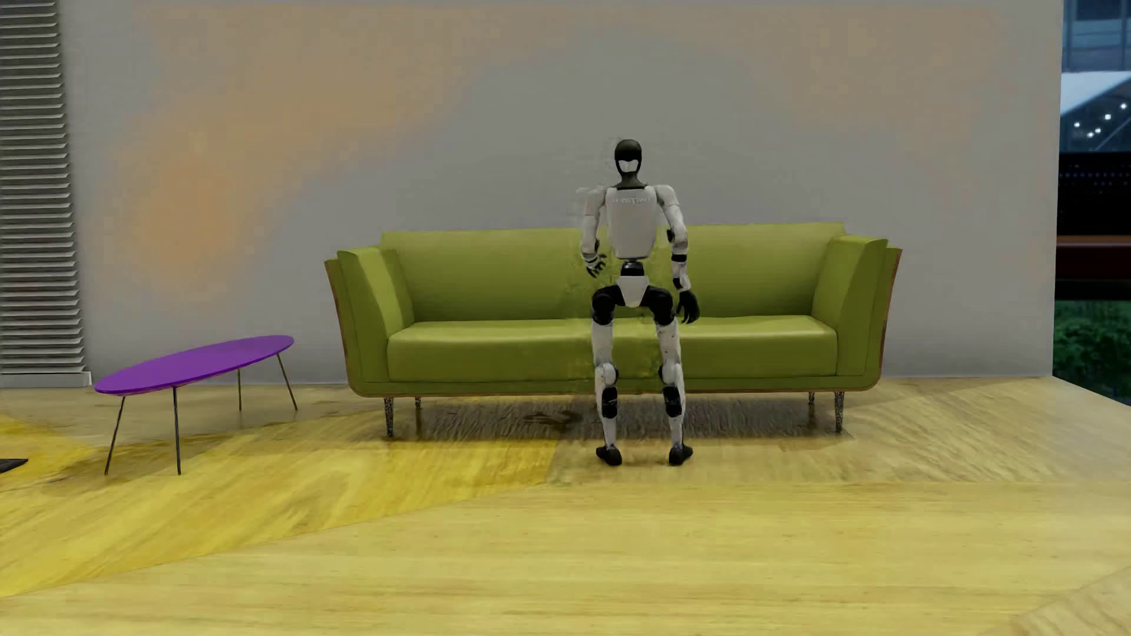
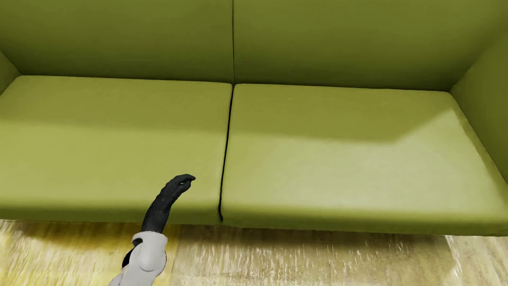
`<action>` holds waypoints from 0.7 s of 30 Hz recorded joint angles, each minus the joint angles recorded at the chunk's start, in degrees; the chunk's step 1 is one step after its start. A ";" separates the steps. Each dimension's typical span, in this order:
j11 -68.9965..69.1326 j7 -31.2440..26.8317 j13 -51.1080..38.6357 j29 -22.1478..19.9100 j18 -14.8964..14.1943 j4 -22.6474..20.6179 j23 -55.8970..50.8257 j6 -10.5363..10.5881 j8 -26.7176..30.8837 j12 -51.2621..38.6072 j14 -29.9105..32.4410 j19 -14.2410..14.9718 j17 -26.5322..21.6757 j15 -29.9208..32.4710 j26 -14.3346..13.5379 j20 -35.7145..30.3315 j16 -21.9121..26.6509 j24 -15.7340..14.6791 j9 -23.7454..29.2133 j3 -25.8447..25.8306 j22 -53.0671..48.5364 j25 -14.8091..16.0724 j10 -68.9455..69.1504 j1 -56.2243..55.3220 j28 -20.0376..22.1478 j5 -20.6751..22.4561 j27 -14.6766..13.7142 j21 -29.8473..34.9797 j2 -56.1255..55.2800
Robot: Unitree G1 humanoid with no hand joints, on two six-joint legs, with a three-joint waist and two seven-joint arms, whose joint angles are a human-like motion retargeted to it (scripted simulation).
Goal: Walk towards dark yellow sofa
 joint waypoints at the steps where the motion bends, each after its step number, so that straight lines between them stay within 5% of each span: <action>1: -2.11 0.62 -1.36 0.00 -0.31 0.76 0.37 0.19 0.35 1.24 0.04 0.54 0.59 0.96 2.06 1.76 -0.45 0.40 -0.11 0.07 1.62 0.23 -0.02 0.24 -0.36 1.04 0.28 -0.60 0.83; 7: -1.40 4.59 -18.22 -2.28 -2.49 5.07 -5.07 1.51 3.80 9.39 -0.14 -1.14 1.57 0.58 12.66 7.90 -3.80 4.91 0.10 0.46 21.78 -3.06 -0.03 1.81 -4.29 5.42 -1.00 -2.42 -0.24; 12: -0.76 3.51 -28.04 -2.27 -4.10 7.37 -16.14 2.42 2.62 14.79 -0.50 -2.90 2.50 -0.78 20.70 9.29 -3.72 9.59 0.60 1.42 34.26 -7.57 1.88 1.05 -10.18 7.17 -5.57 -1.73 0.02; 17: 1.09 -2.39 -29.59 1.07 -5.69 8.86 -17.50 3.13 -2.67 16.49 -1.32 -4.53 1.56 -3.09 19.81 12.18 -4.42 10.49 1.21 2.85 32.99 -7.17 6.23 -2.46 -12.12 7.53 -5.31 -0.42 0.92; 21: 0.56 -7.85 -28.01 4.64 -6.97 8.41 -4.76 3.31 -8.16 14.20 -0.36 -5.54 1.98 -4.25 16.20 13.23 -4.94 11.43 0.99 3.04 28.06 -4.80 5.29 -3.35 -8.33 7.48 1.12 1.60 3.03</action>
